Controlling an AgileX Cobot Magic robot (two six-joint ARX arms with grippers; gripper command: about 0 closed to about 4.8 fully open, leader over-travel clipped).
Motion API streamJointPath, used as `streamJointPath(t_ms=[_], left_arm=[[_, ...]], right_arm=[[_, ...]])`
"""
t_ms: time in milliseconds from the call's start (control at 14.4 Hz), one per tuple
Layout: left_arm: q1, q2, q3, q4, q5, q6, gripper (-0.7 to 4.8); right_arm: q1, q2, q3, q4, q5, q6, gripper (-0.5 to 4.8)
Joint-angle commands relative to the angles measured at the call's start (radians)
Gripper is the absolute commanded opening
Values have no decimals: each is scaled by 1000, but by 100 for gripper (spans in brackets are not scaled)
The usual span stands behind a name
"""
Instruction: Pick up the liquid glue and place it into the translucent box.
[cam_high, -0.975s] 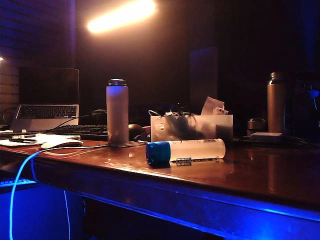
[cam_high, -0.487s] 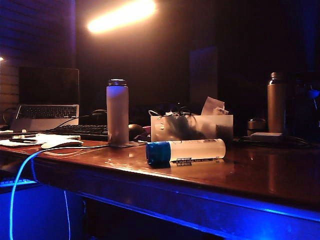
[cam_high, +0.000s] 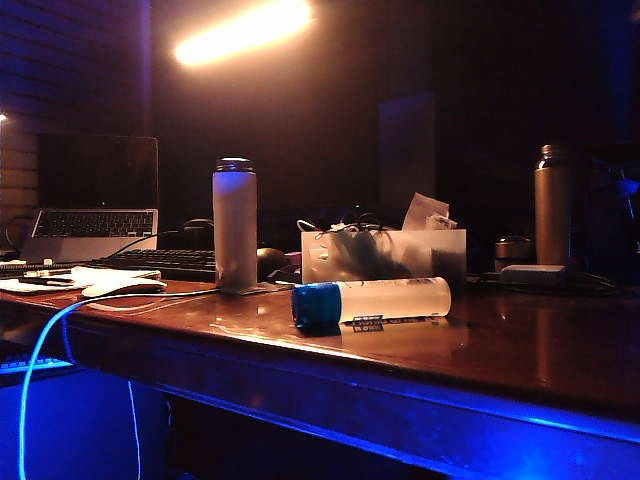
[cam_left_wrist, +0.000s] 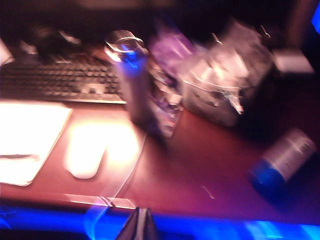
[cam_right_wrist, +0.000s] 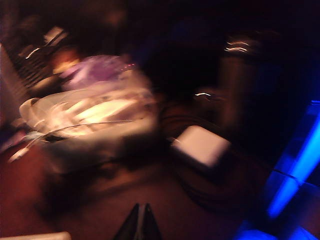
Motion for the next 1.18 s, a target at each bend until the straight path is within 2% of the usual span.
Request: streamJointPath(t_ms=[70,209,418,557,766,836,905,975,1044,1184], left_arm=[[-87,107,171,-211,25,-50,-5],[-122,151,226,-223,27,-127,-5],[-160,161,240,-213,29,-135,-5],[-160,161,240,-212,63,-136,-5],[-160,161,240,-212,64,-135,-5],[-160,161,240,-212,66,-135,-5],[-160,161,240,-213,67,-135,-5],[-160,161,240,-213,67,-135,-5],[-160,161,240,-213,67,-135,-5],[-160,161,240,-212,68,-135,-5]], right_arm=[[18,233,259,-121,-83,-223,-1],[48,380,416,-215,-87,-332,-1],[145,529,518,-256,-129,-474,-1],[239,610,521,-274,-131,-483,-1],[357,717,521,-349,-124,-484,-1],[390,746,521,-393,-101,-484,33],[410,773,520,-430,-102,-485,190],[422,792,520,-447,-100,-488,382],[425,812,520,-452,-100,-495,462],[425,837,520,-458,-91,-582,462]])
